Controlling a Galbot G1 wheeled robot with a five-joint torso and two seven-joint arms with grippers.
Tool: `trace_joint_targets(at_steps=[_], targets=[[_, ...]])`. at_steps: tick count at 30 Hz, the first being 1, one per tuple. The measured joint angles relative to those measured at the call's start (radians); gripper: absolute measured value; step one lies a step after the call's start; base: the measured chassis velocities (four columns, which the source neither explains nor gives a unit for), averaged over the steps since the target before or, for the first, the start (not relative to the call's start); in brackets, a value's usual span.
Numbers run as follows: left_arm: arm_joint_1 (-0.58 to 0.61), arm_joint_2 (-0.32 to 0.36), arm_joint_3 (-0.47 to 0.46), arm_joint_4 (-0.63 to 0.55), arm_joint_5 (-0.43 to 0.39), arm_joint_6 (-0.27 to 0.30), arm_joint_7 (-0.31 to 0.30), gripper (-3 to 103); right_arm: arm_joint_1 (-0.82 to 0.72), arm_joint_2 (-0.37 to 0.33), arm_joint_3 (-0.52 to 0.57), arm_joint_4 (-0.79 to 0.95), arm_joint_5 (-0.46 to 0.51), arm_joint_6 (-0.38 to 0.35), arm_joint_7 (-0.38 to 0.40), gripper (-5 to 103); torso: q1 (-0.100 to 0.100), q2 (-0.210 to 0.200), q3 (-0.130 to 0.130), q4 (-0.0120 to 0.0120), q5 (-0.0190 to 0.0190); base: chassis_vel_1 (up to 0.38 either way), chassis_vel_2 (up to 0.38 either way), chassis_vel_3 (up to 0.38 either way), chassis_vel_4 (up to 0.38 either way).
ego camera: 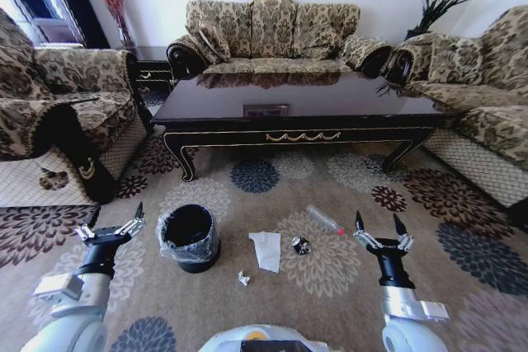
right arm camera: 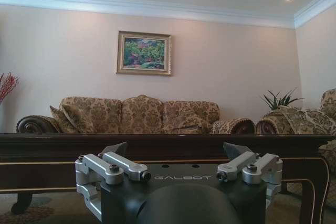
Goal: Move to the front of the table and pick up the trash from the floor, then place it into the trash bin.
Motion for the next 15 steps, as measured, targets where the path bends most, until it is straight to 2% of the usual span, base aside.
trace_joint_targets(at_steps=[11, 15], targets=[[-0.009, 0.007, 0.002, 0.016, 0.016, -0.001, -0.006, 100, 0.008, 0.004, -0.004, -0.011, -0.010, 0.029, -0.016, 100, 0.000, 0.000, 0.000, 0.0000, 0.0002, -0.134, 0.043, 0.128, -0.040], [-0.023, 0.035, 0.008, 0.048, 0.019, 0.022, -0.028, 100, 0.008, 0.005, -0.005, -0.011, -0.015, 0.030, -0.016, 100, 0.001, 0.000, 0.000, 0.0001, 0.0001, -0.080, 0.050, 0.088, -0.056]])
